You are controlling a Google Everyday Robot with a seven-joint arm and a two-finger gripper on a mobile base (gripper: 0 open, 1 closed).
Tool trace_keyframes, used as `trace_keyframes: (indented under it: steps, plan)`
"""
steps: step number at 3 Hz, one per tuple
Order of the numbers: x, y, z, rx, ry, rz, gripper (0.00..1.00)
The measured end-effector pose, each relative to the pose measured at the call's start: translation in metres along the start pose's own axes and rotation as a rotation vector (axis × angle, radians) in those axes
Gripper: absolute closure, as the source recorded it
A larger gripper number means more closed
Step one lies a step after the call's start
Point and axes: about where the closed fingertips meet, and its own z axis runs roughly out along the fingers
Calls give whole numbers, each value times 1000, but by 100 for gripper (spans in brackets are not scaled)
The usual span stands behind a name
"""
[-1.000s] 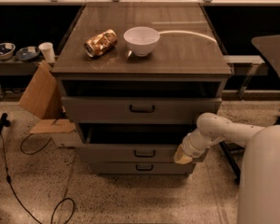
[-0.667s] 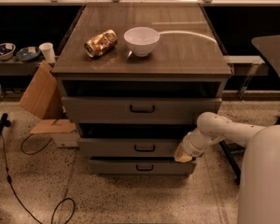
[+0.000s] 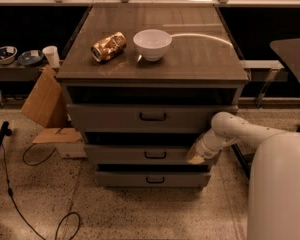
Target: Close middle drawer
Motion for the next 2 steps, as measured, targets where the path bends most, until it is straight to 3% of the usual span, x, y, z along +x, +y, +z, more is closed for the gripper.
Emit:
trace_keyframes:
  steps: [2]
  plan:
    - [0, -1, 0, 8, -8, 42, 100]
